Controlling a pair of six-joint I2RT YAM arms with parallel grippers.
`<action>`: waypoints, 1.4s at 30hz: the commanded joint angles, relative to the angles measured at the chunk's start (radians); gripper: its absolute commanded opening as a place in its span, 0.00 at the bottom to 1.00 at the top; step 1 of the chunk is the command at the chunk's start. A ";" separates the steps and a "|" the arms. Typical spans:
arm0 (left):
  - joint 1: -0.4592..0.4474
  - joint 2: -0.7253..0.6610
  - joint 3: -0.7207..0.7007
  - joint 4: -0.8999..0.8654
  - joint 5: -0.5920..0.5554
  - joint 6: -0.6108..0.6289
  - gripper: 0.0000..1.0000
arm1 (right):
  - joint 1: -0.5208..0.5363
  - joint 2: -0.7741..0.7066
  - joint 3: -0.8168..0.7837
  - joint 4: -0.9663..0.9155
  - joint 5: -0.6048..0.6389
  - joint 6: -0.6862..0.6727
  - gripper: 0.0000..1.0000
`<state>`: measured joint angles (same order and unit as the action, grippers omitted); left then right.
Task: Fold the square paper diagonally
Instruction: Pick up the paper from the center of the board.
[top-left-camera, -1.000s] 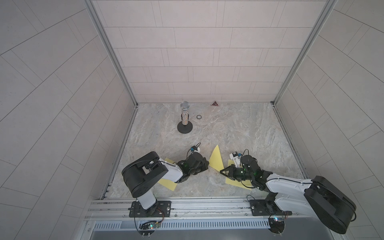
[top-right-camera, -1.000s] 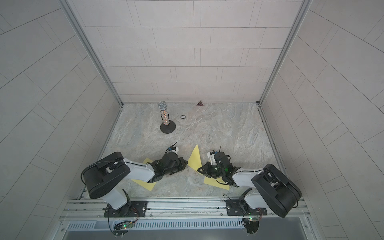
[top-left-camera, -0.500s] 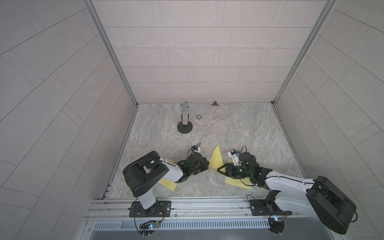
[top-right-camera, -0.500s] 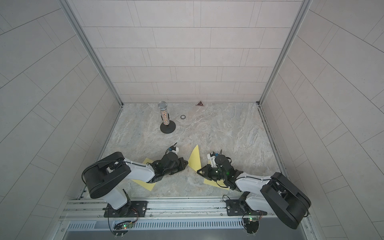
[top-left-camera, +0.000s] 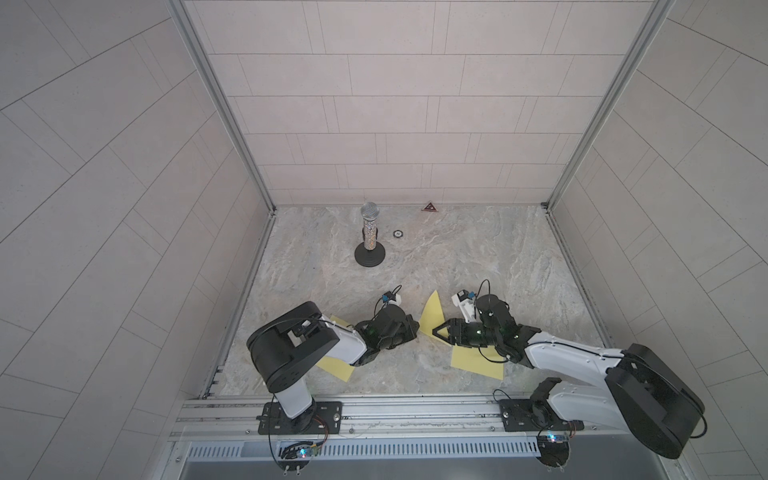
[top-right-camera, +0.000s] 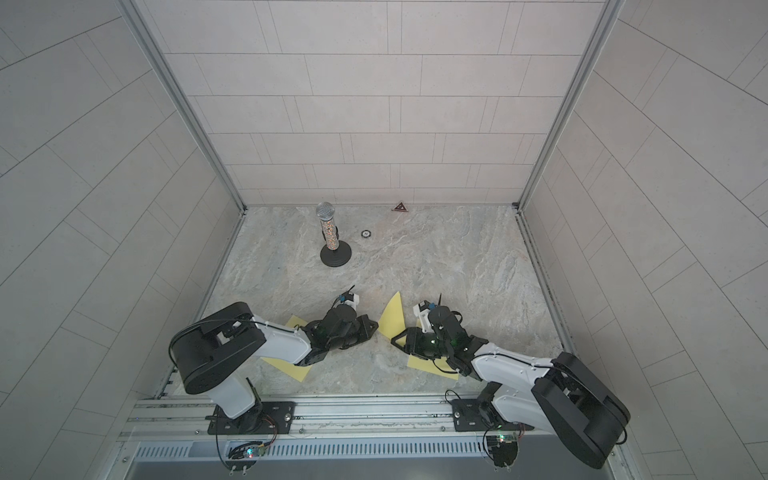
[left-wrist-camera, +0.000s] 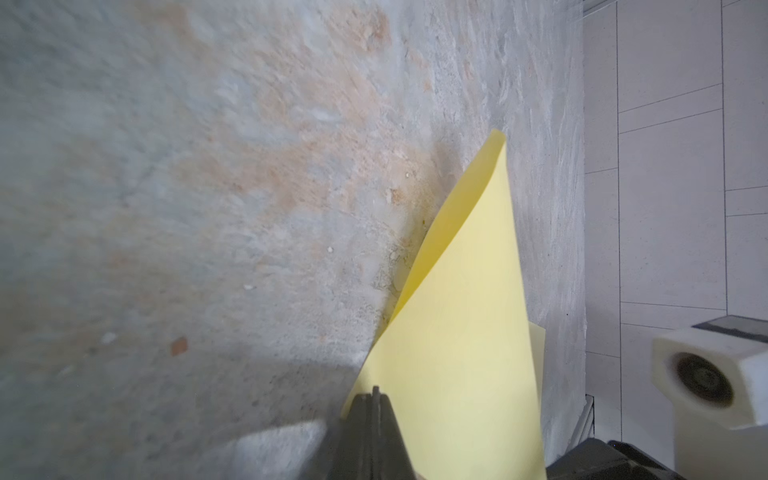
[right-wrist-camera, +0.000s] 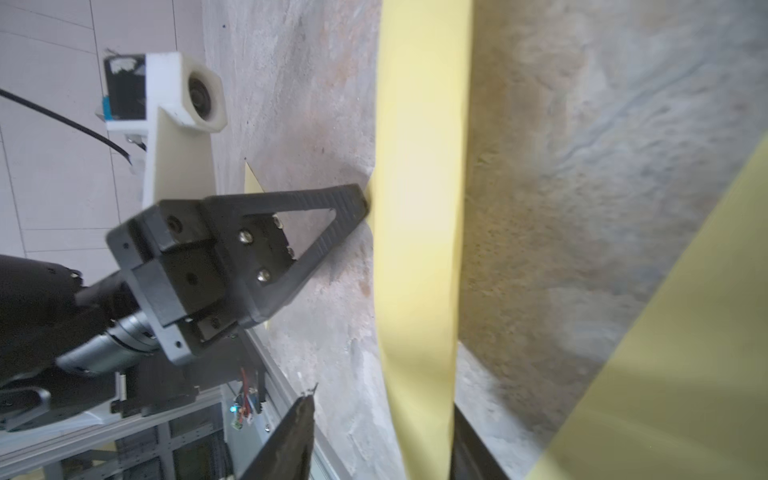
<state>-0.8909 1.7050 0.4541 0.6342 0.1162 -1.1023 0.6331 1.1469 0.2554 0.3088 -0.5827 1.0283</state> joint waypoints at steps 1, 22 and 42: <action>-0.006 0.107 -0.072 -0.343 0.000 0.015 0.00 | -0.012 0.018 0.052 -0.069 -0.006 -0.124 0.54; -0.006 0.094 -0.100 -0.301 0.006 0.021 0.00 | -0.137 0.420 0.222 0.023 -0.158 -0.307 0.20; -0.007 -0.361 0.054 -0.658 -0.073 0.170 0.43 | -0.137 0.261 0.179 0.042 -0.047 -0.248 0.06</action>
<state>-0.8936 1.4055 0.4751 0.1673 0.0921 -0.9787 0.4973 1.4284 0.4446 0.3363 -0.6556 0.7586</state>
